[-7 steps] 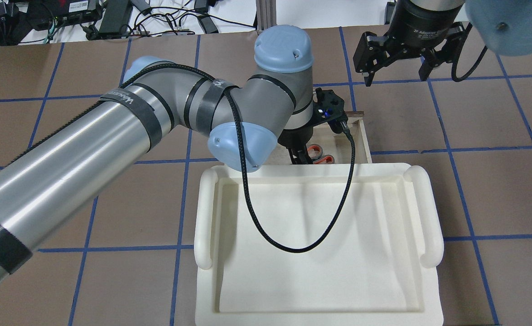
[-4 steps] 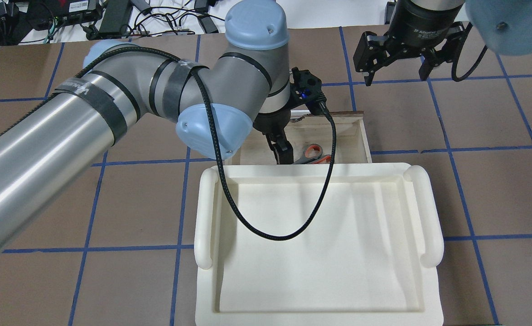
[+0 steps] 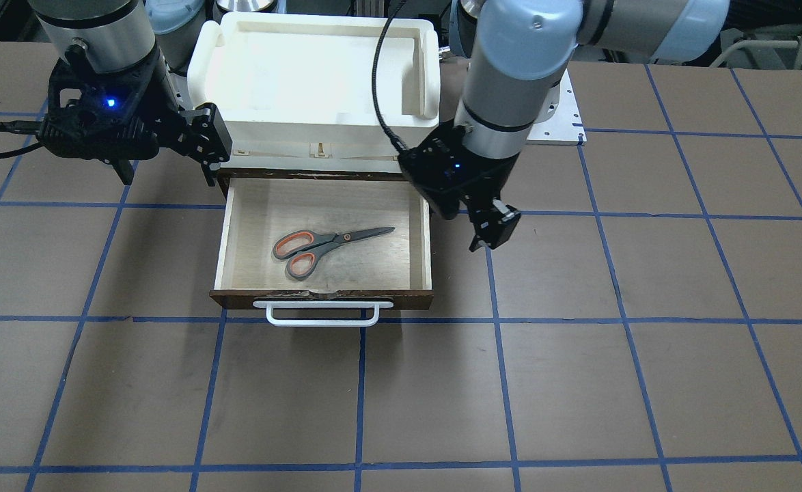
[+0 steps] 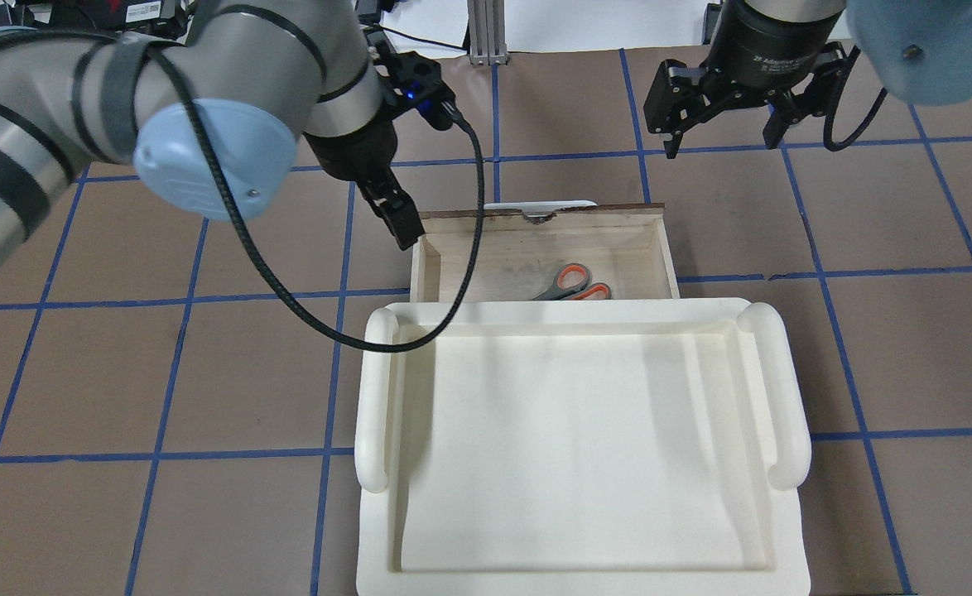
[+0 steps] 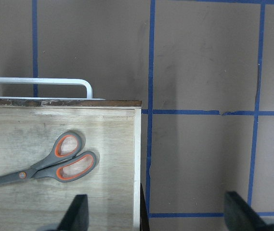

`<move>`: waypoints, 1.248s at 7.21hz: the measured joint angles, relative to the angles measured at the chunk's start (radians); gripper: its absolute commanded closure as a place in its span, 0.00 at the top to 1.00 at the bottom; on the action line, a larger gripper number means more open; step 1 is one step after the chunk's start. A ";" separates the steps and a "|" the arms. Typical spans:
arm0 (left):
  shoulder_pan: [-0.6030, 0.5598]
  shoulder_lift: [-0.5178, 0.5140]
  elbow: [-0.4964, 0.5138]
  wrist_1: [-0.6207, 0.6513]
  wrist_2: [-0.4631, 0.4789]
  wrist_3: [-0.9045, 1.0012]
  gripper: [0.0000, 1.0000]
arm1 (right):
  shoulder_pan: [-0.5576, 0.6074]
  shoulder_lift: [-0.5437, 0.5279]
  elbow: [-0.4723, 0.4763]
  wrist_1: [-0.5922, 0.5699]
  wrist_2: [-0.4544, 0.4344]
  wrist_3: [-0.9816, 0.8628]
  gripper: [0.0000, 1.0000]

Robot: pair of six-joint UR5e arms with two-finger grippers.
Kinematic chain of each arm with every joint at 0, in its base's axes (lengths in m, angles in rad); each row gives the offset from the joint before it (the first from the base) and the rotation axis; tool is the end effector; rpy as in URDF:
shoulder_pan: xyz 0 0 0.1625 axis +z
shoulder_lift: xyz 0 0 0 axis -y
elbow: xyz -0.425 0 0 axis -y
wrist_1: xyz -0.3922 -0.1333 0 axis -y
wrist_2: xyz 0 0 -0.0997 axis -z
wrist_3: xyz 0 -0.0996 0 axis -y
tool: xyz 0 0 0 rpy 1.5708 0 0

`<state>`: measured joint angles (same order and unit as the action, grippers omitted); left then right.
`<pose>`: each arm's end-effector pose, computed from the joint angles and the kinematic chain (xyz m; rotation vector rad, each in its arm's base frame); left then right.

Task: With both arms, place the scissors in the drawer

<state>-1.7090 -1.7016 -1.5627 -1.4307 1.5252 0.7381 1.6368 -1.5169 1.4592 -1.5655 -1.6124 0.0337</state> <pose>-0.2118 -0.5219 0.4381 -1.3170 -2.8095 0.0467 0.1631 -0.5096 0.5153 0.0484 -3.1011 0.0844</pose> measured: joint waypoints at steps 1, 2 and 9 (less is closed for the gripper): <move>0.074 0.025 0.000 -0.037 -0.004 -0.028 0.88 | 0.003 0.003 0.002 -0.001 0.000 0.000 1.00; 0.135 0.044 0.000 -0.077 -0.007 -0.069 0.88 | 0.004 0.006 0.004 -0.001 0.000 -0.002 1.00; 0.191 0.139 -0.012 -0.135 0.041 -0.634 0.87 | 0.005 0.010 0.007 0.001 0.005 0.000 1.00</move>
<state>-1.5182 -1.5623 -1.5749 -1.5659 1.5661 0.1041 1.6414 -1.5067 1.4664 -1.5647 -1.6071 0.0337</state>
